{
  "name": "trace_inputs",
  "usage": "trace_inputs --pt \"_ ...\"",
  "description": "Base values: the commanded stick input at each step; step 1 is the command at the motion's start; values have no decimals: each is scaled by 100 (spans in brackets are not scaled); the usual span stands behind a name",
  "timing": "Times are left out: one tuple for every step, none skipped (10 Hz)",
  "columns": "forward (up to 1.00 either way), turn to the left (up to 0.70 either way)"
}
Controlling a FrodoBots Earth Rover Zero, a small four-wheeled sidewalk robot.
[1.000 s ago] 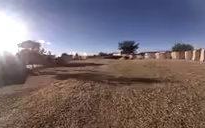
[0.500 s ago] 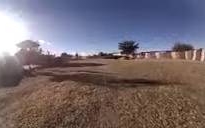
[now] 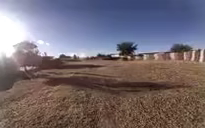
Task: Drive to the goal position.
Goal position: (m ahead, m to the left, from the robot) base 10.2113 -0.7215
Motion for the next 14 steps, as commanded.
trace_inputs --pt "50 0" --pt "50 0" --pt "50 0" --pt "50 0" --pt "50 0" --pt "50 0" --pt "50 0" --pt "50 0" --pt "50 0" --pt "50 0" --pt "50 0" --pt "50 0" --pt "50 0" --pt "50 0"
